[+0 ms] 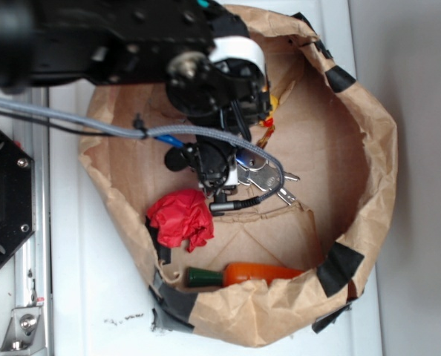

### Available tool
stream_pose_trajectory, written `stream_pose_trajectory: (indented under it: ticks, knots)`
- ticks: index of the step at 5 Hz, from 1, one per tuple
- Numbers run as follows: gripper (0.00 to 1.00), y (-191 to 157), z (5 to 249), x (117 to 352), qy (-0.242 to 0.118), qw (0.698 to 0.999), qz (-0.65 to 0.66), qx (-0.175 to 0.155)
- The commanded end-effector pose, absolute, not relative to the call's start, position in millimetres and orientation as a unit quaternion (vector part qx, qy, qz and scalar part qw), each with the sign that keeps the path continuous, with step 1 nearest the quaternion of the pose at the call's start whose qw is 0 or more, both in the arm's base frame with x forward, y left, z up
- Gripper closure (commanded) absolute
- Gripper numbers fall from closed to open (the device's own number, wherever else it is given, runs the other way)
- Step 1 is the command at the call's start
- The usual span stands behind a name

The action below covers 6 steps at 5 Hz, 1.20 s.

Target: Grab the silver keys.

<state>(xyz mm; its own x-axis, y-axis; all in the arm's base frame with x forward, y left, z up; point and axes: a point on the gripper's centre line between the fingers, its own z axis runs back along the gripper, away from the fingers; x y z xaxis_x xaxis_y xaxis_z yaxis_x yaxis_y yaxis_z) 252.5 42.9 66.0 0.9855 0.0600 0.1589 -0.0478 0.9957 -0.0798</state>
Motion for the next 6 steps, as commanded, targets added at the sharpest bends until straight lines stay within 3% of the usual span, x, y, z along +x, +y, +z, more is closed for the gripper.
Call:
stream_pose_trajectory:
  ticks: [1, 5, 6]
  knots:
    - [0.0, 26.4, 50.3, 268.9, -0.087, 0.99, 0.072, -0.088]
    - [0.0, 23.3, 47.8, 269.8, -0.1, 0.99, 0.067, -0.075]
    - [1.0, 23.9, 48.0, 269.9, -0.096, 0.99, 0.07, -0.075]
